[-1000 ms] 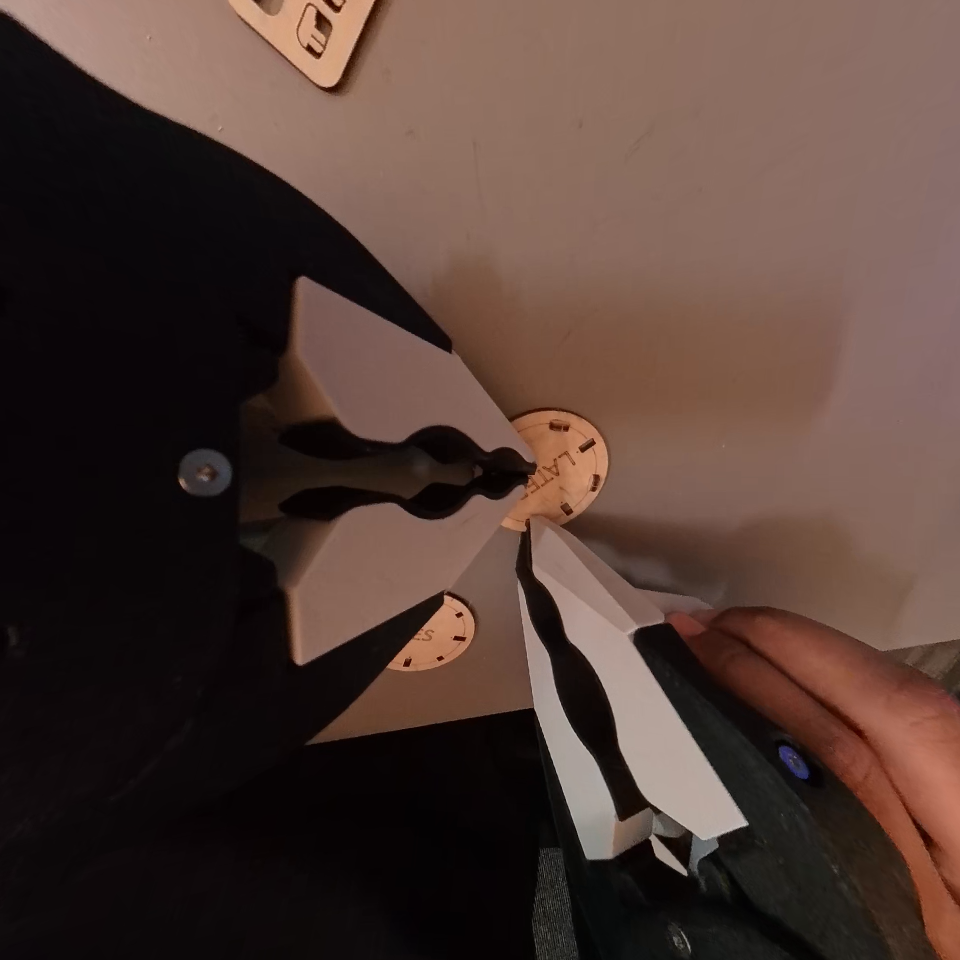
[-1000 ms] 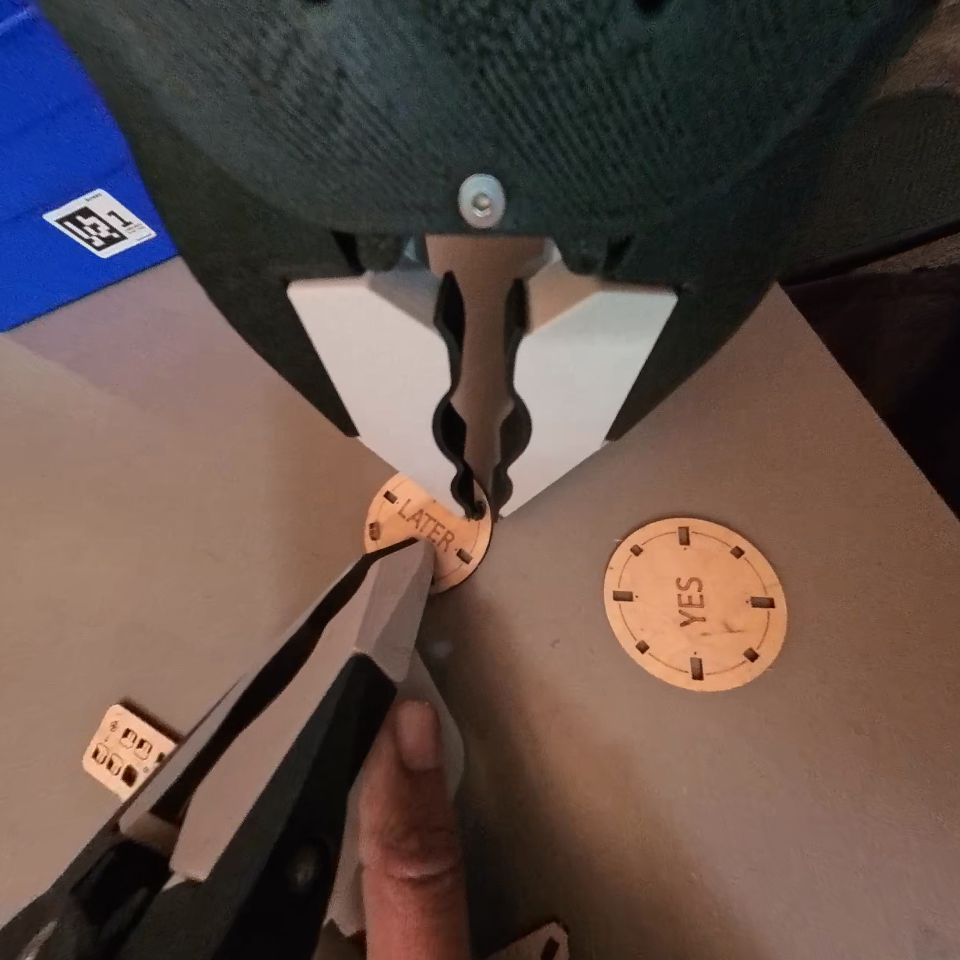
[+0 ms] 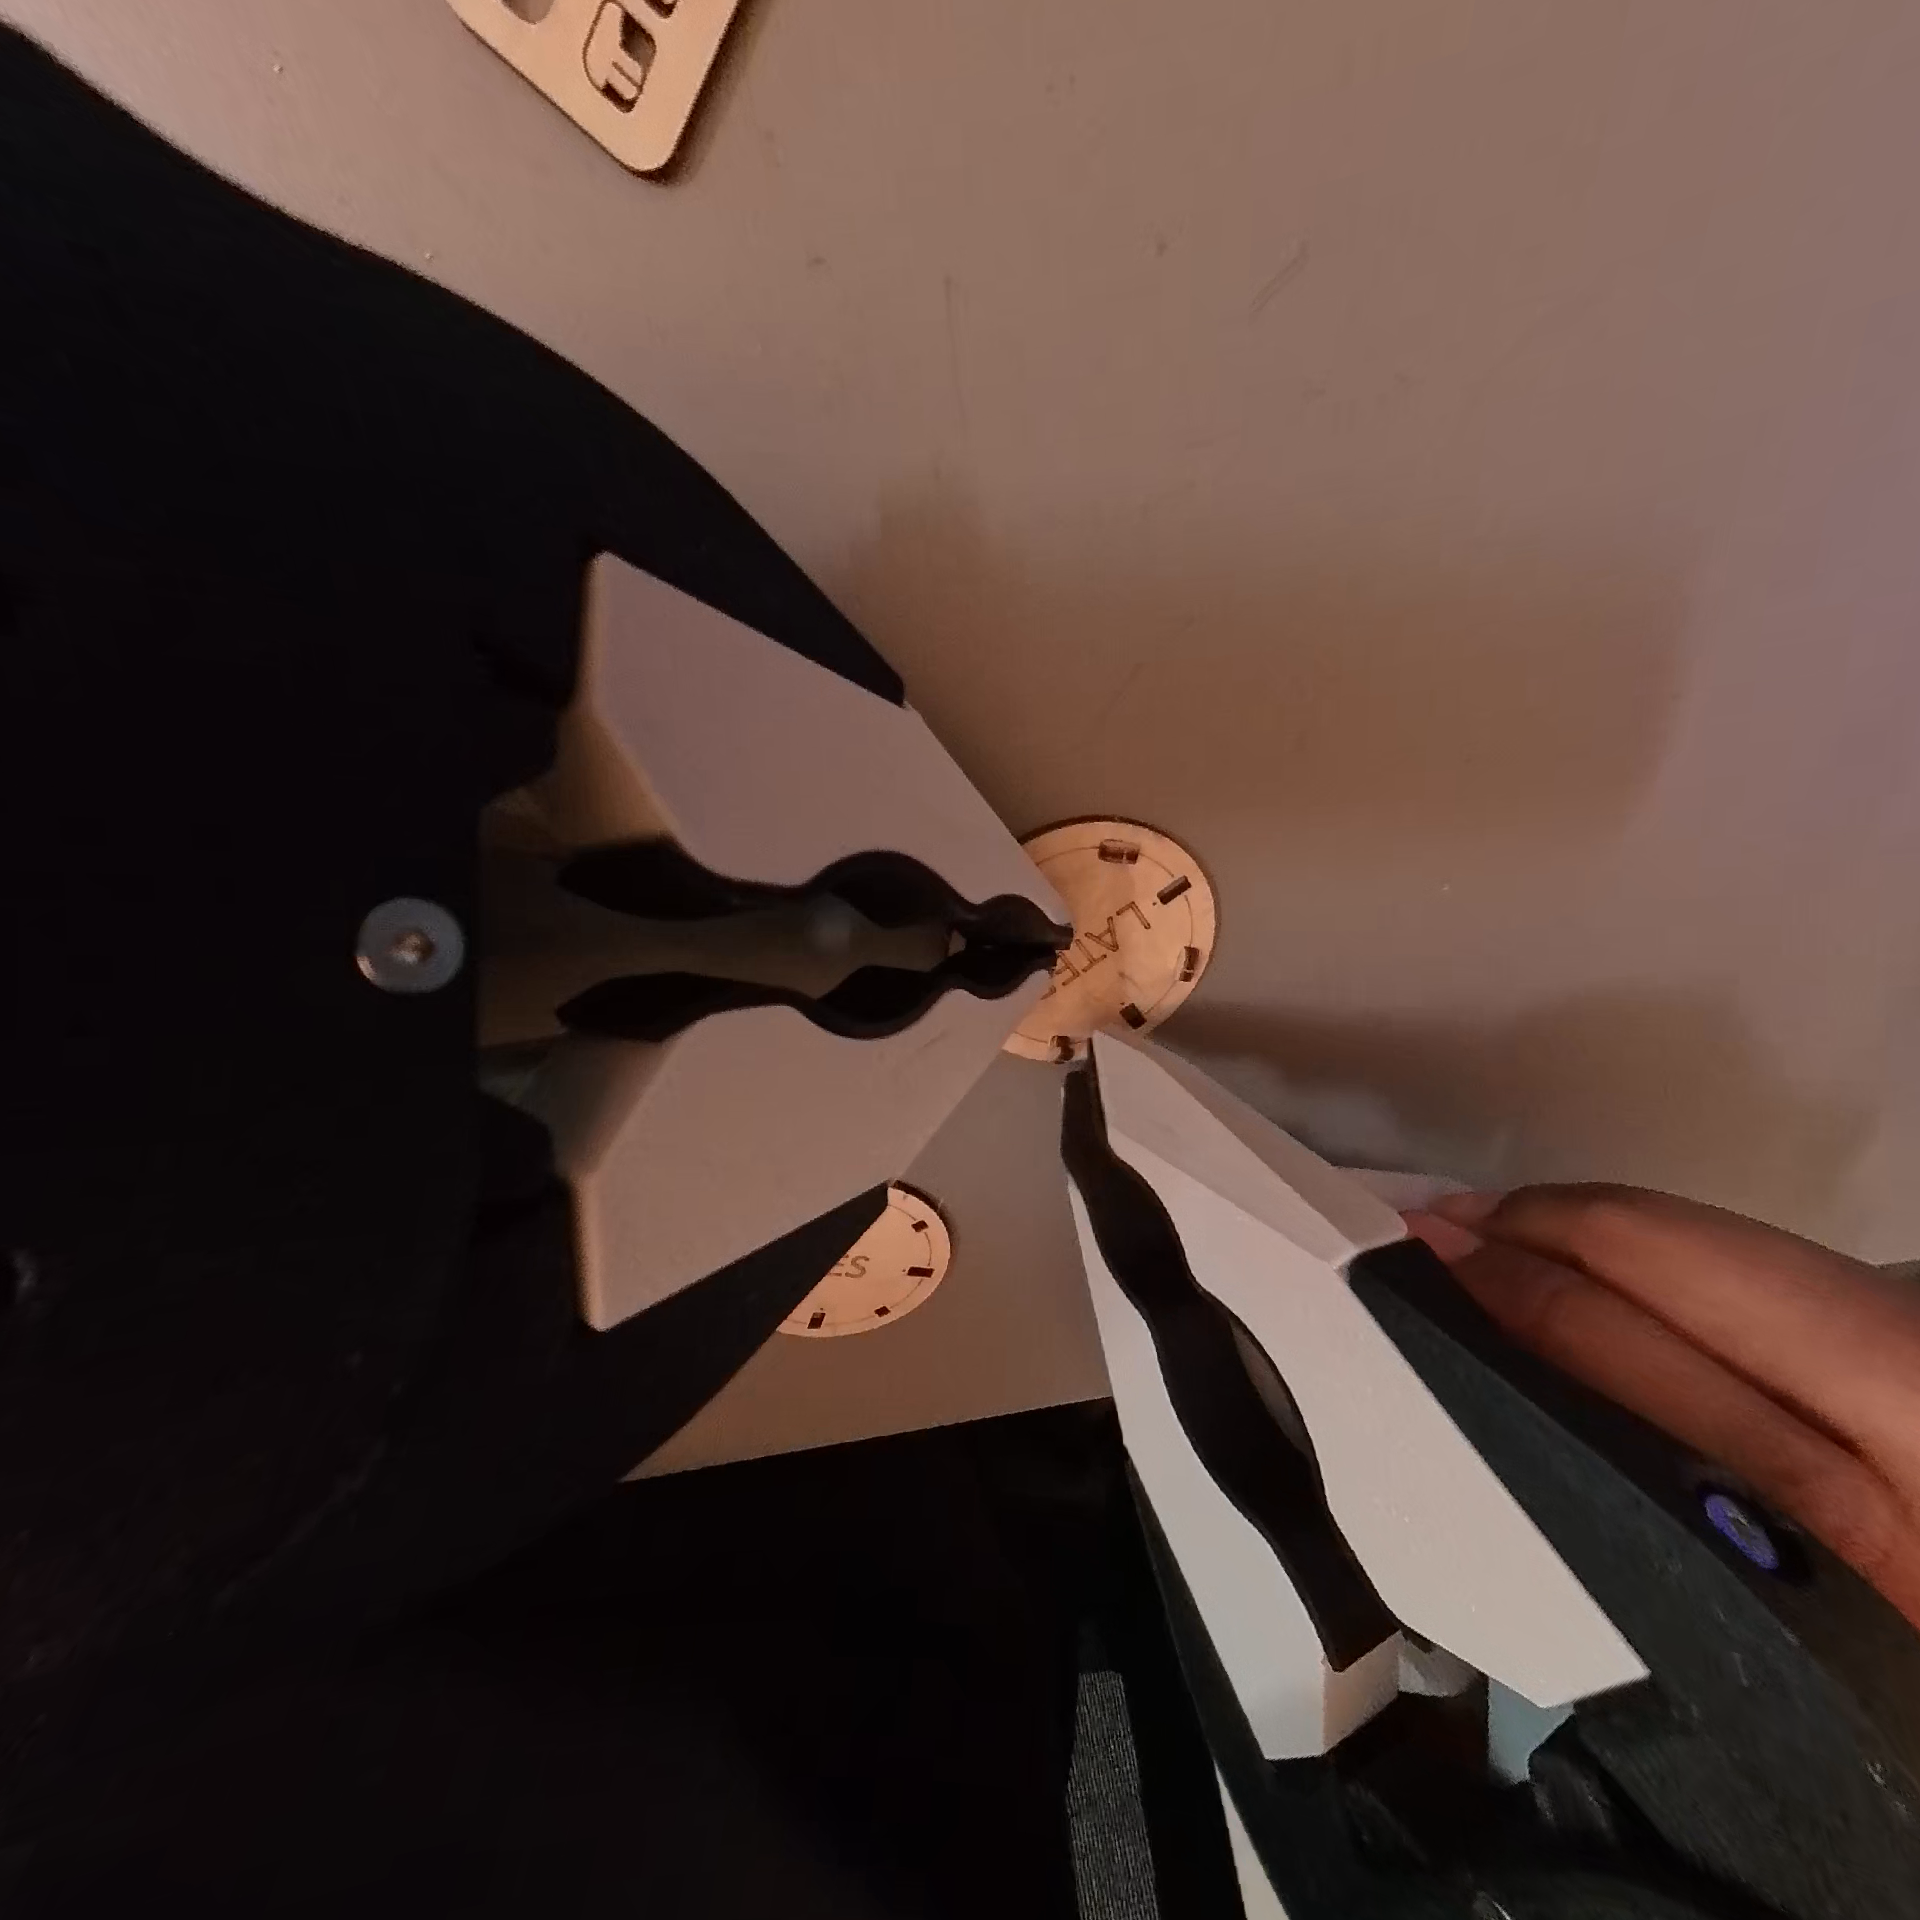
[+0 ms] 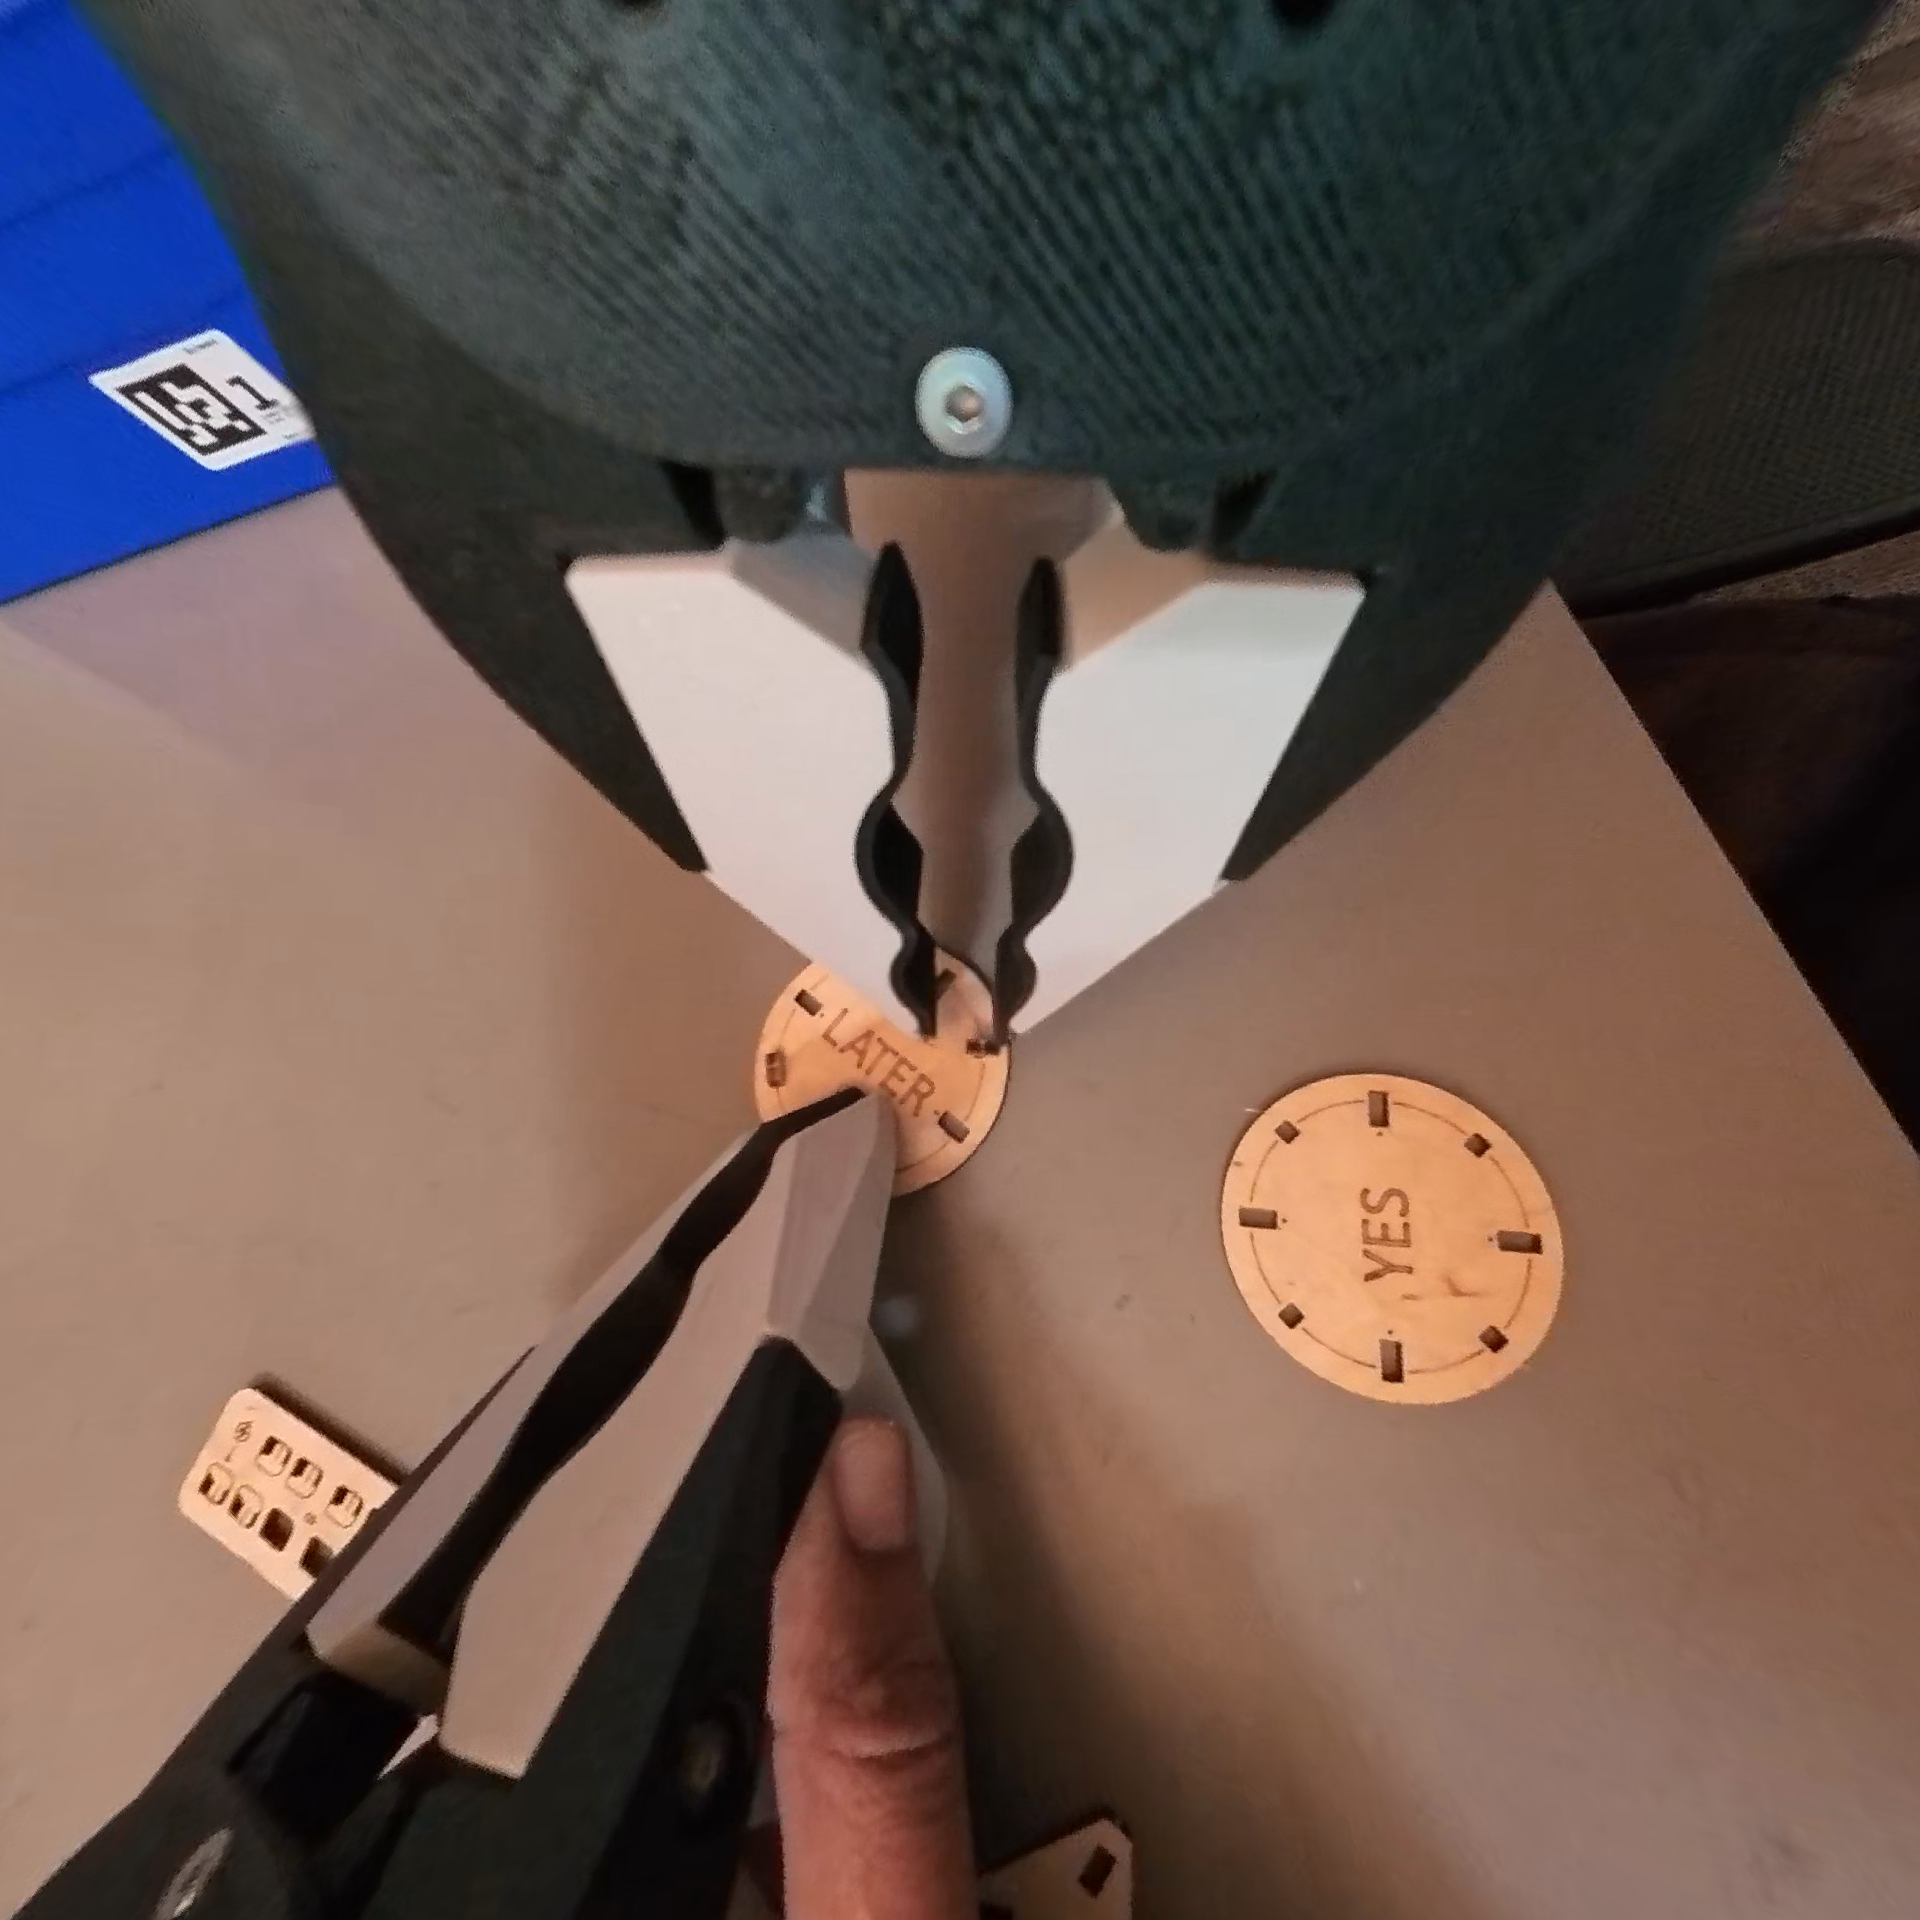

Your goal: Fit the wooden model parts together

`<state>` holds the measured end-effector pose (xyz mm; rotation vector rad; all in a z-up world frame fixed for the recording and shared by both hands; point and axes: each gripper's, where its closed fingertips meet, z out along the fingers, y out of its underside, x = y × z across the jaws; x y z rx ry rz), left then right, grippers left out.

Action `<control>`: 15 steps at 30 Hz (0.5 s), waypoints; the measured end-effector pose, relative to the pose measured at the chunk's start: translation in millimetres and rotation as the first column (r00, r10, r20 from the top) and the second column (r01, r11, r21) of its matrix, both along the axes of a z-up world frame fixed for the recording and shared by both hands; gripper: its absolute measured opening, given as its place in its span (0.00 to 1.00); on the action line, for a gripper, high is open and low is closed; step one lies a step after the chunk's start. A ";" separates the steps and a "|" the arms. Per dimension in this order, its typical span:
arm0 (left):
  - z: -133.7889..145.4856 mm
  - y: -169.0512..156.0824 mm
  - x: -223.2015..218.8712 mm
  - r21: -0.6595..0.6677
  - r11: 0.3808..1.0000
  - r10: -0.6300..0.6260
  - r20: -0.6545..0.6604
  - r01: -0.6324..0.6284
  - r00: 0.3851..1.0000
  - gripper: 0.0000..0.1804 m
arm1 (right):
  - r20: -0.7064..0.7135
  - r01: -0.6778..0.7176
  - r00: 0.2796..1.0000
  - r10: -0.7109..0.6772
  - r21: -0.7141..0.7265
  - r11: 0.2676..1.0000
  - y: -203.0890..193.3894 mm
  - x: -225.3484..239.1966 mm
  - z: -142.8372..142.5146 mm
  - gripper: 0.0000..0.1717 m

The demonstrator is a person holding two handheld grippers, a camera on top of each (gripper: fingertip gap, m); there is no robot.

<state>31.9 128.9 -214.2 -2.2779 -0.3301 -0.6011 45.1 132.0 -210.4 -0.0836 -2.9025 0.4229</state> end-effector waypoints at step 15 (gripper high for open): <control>0.1 0.1 0.0 0.005 1.000 -0.002 0.005 0.002 1.000 0.00 | 0.025 -0.103 0.994 0.103 -0.002 0.995 -7.7 8.3 2.0 0.05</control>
